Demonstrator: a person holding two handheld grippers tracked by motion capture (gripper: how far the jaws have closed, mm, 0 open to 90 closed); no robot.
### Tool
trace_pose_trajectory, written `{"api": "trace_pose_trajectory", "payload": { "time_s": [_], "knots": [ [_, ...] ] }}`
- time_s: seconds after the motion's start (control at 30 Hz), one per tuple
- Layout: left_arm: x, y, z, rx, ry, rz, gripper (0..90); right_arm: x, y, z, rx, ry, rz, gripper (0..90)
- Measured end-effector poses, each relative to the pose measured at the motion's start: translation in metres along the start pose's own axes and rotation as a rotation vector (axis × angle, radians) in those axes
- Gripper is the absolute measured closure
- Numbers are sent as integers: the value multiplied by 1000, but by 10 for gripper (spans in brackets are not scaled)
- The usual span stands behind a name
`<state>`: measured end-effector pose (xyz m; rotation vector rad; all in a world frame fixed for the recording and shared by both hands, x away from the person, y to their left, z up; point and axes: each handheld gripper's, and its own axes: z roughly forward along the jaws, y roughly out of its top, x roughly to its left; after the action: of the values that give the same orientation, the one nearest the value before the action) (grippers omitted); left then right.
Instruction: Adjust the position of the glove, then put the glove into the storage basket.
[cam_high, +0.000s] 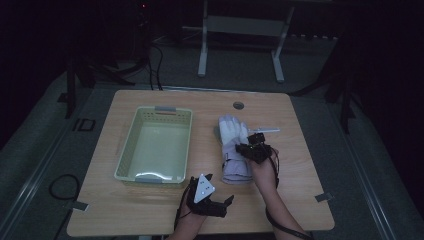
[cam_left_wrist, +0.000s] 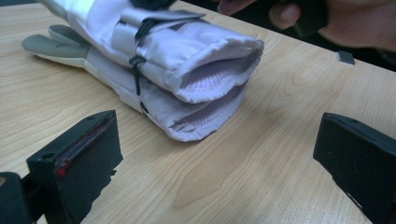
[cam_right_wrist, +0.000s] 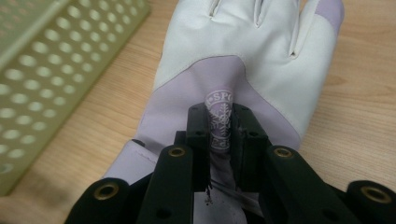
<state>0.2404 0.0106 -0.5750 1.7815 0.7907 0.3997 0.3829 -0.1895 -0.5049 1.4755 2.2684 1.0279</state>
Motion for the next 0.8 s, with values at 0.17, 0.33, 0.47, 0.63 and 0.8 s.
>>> {"api": "trace_pose_trajectory", "payload": {
  "time_s": [0.17,0.33,0.47,0.63,0.8],
  "knots": [
    [1,0,0,2,-7,-10,11,-3,-4,9,11,8,1,762],
    [1,0,0,0,-5,-14,11,-6,-3,4,-12,45,-14,634],
    [1,0,1,-5,4,-24,11,-11,0,-12,-46,81,-67,387],
    [3,5,3,23,-57,-56,11,-25,3,-31,-77,149,-105,196],
    [-1,23,1,46,-138,-76,11,-40,0,-43,-131,171,-158,166]
  ]
}}
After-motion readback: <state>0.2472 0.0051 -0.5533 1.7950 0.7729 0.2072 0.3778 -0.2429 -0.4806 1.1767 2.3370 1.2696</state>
